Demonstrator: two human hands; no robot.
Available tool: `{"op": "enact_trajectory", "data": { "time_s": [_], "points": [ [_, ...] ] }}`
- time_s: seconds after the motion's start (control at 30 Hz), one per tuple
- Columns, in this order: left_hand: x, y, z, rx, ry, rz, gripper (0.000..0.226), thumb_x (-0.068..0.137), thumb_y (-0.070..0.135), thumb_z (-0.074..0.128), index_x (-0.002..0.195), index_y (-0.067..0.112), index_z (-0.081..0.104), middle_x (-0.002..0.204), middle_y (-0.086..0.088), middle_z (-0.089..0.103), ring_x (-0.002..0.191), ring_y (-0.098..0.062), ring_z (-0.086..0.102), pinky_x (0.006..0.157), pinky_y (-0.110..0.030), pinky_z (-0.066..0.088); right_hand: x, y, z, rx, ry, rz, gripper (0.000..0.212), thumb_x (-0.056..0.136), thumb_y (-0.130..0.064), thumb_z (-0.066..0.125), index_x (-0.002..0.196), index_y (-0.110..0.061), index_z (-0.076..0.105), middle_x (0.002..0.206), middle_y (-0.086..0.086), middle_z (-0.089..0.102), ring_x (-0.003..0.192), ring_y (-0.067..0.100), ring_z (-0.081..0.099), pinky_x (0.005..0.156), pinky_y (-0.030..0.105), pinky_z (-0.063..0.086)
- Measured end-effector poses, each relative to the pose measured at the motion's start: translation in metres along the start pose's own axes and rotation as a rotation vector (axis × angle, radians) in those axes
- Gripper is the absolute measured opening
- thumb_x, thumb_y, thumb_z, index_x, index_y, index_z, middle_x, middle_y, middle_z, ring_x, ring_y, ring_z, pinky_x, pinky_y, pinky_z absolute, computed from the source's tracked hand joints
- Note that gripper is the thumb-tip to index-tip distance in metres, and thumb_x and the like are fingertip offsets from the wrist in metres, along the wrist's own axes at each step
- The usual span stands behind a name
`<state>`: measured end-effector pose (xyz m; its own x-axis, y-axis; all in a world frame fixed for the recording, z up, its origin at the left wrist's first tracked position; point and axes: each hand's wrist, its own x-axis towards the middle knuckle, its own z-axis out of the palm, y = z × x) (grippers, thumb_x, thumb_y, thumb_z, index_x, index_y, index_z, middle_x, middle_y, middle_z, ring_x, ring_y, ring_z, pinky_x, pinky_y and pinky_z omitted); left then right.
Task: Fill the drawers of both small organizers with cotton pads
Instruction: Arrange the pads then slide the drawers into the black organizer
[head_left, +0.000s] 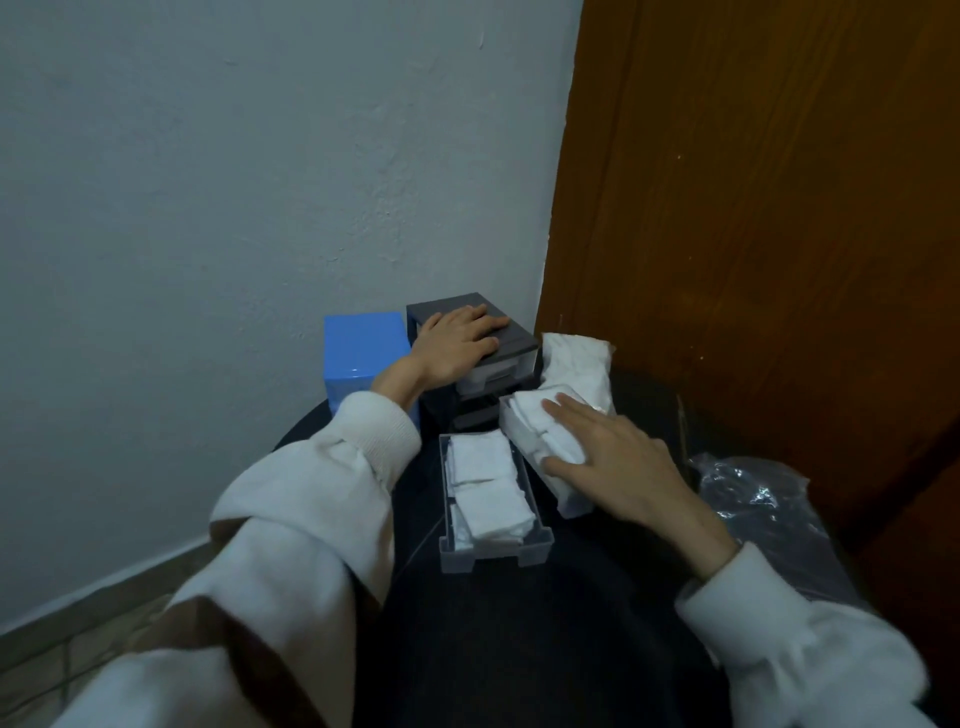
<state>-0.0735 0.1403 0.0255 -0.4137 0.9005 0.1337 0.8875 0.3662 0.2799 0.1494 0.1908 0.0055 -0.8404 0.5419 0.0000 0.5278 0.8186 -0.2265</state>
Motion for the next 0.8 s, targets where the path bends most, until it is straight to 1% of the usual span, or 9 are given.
{"op": "enact_trajectory", "data": {
  "time_s": [0.07,0.17,0.23,0.33,0.43,0.63,0.8],
  "points": [
    [-0.001,0.001,-0.001,-0.005,0.001,-0.004,0.044,0.101,0.031,0.031,0.145,0.03,0.03,0.156,-0.004,0.021,0.142,-0.021,0.02,0.115,-0.043,0.011,0.008,-0.006,-0.006,-0.039,-0.038,-0.047,0.067,0.09,-0.057,0.042,0.147,-0.042,0.012,0.157,-0.014,0.008,0.139,0.026,0.024,0.106,0.051,0.028],
    [-0.001,0.002,-0.001,-0.017,0.001,-0.003,0.044,0.101,0.031,0.031,0.145,0.03,0.03,0.155,-0.004,0.022,0.142,-0.02,0.02,0.115,-0.042,0.011,0.019,-0.016,-0.008,-0.04,-0.124,-0.083,0.062,0.092,-0.052,0.042,0.146,-0.043,0.013,0.157,-0.013,0.006,0.14,0.028,0.021,0.108,0.051,0.023],
    [-0.002,0.004,-0.002,-0.012,-0.001,-0.003,0.044,0.101,0.03,0.031,0.145,0.029,0.03,0.155,-0.004,0.023,0.141,-0.019,0.02,0.115,-0.041,0.01,0.023,-0.02,-0.006,-0.045,-0.146,-0.089,0.061,0.092,-0.05,0.042,0.146,-0.043,0.015,0.158,-0.013,0.005,0.141,0.029,0.019,0.108,0.05,0.022],
    [-0.002,0.006,-0.003,-0.014,-0.01,-0.006,0.044,0.101,0.03,0.03,0.145,0.028,0.029,0.155,-0.004,0.022,0.142,-0.02,0.019,0.115,-0.041,0.009,0.025,-0.021,-0.006,-0.046,-0.14,-0.092,0.06,0.091,-0.05,0.042,0.146,-0.042,0.018,0.157,-0.013,0.008,0.14,0.03,0.019,0.106,0.05,0.024],
    [-0.002,0.006,-0.003,-0.011,-0.011,-0.001,0.044,0.102,0.03,0.03,0.146,0.028,0.029,0.155,-0.004,0.022,0.142,-0.02,0.019,0.115,-0.042,0.009,0.025,-0.021,-0.005,-0.051,-0.1,-0.107,0.059,0.091,-0.049,0.043,0.145,-0.042,0.02,0.157,-0.013,0.012,0.138,0.03,0.023,0.104,0.048,0.027],
    [-0.002,0.006,-0.002,0.0,-0.007,-0.002,0.044,0.102,0.031,0.03,0.146,0.028,0.029,0.154,-0.004,0.023,0.141,-0.02,0.02,0.115,-0.042,0.009,0.028,-0.024,0.007,-0.001,-0.048,-0.119,0.057,0.092,-0.048,0.041,0.145,-0.041,0.022,0.156,-0.01,0.017,0.135,0.029,0.025,0.105,0.049,0.027],
    [-0.003,0.007,-0.003,0.001,-0.009,-0.006,0.044,0.101,0.031,0.03,0.146,0.028,0.028,0.155,-0.004,0.021,0.142,-0.02,0.018,0.115,-0.04,0.008,0.035,-0.025,0.014,0.007,-0.033,-0.149,0.061,0.087,-0.054,0.034,0.145,-0.038,0.023,0.154,-0.008,0.022,0.128,0.028,0.031,0.1,0.047,0.034]
  ]
}}
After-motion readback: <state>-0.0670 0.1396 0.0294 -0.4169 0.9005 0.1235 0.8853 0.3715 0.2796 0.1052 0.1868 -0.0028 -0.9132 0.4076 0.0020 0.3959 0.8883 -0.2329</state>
